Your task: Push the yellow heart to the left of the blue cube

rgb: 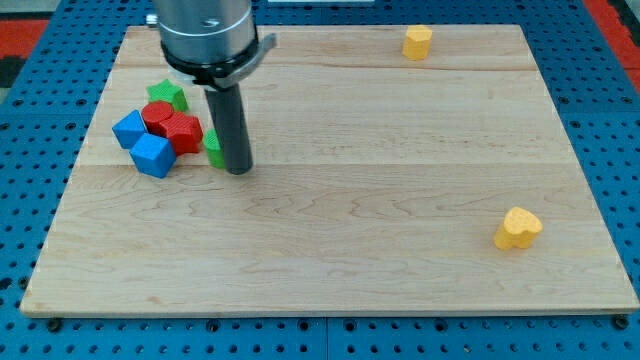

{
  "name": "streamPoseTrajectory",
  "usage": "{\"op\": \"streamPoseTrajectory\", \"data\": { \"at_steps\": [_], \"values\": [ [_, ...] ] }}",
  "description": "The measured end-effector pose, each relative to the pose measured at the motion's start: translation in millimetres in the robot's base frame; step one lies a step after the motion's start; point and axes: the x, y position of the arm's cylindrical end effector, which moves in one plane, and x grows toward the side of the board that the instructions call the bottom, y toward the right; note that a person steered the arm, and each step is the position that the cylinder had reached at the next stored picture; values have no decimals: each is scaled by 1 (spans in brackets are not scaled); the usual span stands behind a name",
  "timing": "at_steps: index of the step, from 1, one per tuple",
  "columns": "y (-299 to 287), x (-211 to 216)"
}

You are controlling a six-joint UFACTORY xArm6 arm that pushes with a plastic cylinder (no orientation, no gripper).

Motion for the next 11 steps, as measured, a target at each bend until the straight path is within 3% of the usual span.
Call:
{"op": "streamPoseTrajectory", "data": {
  "at_steps": [1,4,5,7,9,10,11],
  "values": [
    [-25,-4],
    [262,3],
    [327,74],
    [307,132],
    [216,171],
    [160,155],
    [150,104]
  ]
}}
